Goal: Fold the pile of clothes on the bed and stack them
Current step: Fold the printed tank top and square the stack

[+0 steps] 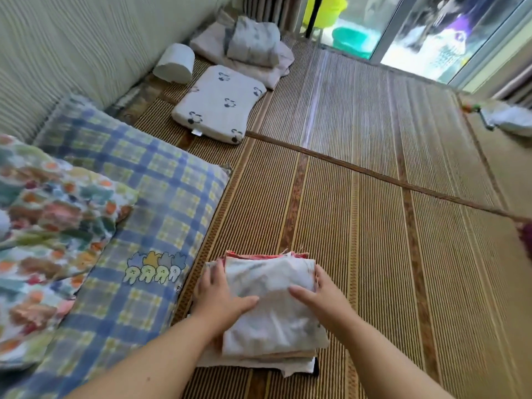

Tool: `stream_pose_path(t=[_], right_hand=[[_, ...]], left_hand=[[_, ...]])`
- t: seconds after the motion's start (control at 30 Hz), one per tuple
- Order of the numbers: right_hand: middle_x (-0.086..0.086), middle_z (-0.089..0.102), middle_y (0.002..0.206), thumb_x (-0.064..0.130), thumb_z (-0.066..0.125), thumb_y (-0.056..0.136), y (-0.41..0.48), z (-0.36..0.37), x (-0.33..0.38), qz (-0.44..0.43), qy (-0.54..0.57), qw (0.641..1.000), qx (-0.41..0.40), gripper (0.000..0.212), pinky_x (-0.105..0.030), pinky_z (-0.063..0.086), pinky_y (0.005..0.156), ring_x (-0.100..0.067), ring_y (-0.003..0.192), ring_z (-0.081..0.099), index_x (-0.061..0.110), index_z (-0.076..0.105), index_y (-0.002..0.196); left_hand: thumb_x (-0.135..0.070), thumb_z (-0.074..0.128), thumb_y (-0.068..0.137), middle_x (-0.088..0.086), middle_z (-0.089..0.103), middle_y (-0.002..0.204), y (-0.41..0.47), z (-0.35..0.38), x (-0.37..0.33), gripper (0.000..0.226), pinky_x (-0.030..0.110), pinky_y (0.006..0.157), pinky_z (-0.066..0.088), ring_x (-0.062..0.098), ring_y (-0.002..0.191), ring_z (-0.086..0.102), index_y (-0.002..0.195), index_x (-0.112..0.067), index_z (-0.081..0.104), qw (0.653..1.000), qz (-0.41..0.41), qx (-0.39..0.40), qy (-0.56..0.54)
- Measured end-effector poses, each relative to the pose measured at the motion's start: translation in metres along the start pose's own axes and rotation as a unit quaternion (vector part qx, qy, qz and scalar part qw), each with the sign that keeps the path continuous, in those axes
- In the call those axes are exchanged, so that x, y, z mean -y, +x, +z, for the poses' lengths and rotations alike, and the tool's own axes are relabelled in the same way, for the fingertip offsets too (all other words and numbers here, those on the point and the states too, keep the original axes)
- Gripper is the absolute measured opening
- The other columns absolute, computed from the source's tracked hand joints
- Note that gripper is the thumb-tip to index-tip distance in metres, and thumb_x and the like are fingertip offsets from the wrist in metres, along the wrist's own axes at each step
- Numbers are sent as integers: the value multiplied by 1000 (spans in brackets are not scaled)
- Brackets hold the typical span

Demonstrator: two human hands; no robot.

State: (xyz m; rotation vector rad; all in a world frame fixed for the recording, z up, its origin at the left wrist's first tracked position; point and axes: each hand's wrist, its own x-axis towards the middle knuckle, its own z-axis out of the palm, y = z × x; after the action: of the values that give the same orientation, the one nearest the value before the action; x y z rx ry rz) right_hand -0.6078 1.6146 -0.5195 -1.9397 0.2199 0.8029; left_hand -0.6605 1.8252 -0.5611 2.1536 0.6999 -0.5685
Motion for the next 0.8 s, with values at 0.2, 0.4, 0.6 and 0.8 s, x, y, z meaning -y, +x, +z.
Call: stream_pose_path(t=[0.2,0.4,0.6,0.8], right_hand=[[-8,62,122,47,86,59,42,2,-40,67,77,993,65,88,-49,51,95,-29,106,65,21,44,132],[-12,69,115,39,85,61,65,5,-75,32,154,975,159,73,-49,51,95,-32,105,66,19,56,125],[-15,72,106,42,82,61,67,5,-79,87,181,967,158,69,-36,57,75,-32,96,70,8,62,117],[-18,70,111,35,78,67,60,10,-81,62,270,947,159,68,-35,57,73,-35,99,68,9,55,126]], left_hand=[[-70,84,34,11,35,151,24,11,40,146,51,112,31,34,136,36,151,-20,13,974,-109,60,-189],[-62,91,20,9,73,106,37,26,56,109,34,76,57,27,93,71,115,-17,64,933,-45,154,-324],[-65,88,17,3,76,91,40,16,48,100,32,72,55,24,84,73,100,-14,71,934,-94,189,-289],[-59,92,20,13,74,99,29,18,40,104,49,90,53,34,91,71,110,-14,67,912,-72,156,-373]])
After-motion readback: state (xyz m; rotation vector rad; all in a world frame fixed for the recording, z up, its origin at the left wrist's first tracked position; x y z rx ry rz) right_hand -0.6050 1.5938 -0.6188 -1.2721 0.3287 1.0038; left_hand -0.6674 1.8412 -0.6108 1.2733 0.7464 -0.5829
